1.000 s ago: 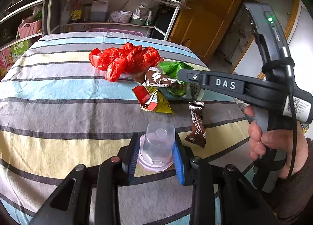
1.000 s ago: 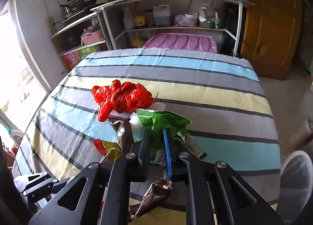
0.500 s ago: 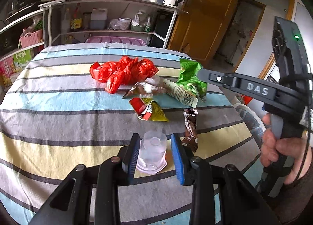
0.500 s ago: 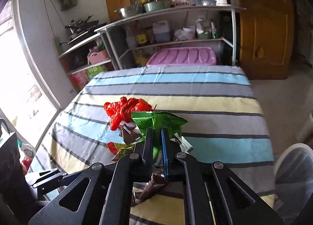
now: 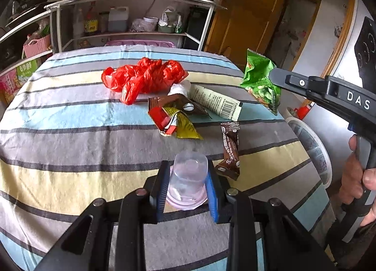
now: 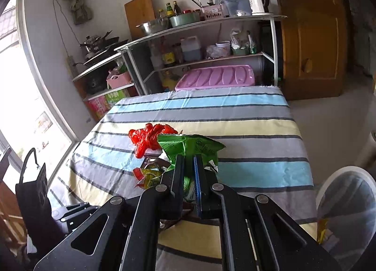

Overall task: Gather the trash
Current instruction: 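Carry the clear cup and green bag in both tools over the bin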

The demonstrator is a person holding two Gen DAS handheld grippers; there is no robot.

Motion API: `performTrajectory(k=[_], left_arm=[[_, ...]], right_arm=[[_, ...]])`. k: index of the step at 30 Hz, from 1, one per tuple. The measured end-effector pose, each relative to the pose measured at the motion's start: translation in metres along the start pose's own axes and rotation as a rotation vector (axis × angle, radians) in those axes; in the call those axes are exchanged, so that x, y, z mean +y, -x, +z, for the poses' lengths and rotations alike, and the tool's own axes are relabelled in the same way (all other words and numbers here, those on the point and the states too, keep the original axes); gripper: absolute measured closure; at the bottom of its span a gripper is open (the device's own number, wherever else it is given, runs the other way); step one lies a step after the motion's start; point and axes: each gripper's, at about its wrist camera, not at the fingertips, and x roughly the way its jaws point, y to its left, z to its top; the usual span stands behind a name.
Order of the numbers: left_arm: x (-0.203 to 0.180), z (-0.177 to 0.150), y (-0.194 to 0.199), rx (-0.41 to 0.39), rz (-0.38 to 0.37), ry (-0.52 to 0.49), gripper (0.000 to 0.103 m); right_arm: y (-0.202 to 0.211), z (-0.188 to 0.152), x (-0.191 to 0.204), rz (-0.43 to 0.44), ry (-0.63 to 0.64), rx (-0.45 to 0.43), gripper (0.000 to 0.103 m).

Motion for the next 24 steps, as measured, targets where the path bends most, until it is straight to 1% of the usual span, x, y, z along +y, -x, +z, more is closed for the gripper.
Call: performTrajectory(k=[5, 10, 17, 24], left_arm=[[-0.009, 0.005, 0.01, -0.026, -0.012, -0.014, 0.072], [-0.027, 0.016, 0.02, -0.051, -0.032, -0.053, 0.072], [-0.068, 0.033, 0.017, -0.069, -0.076, -0.133, 0.072], [-0.122, 0.043, -0.002, -0.047, -0.169, -0.21, 0.072]], right_arm=[[0.012, -0.002, -0.009, 0.0, -0.014, -0.02, 0.095], [0.032, -0.005, -0.028, -0.017, -0.049, -0.051, 0.095], [0.068, -0.012, -0.068, -0.088, -0.101, -0.085, 0.095], [0.103, -0.024, -0.107, -0.178, -0.154, -0.104, 0.095]])
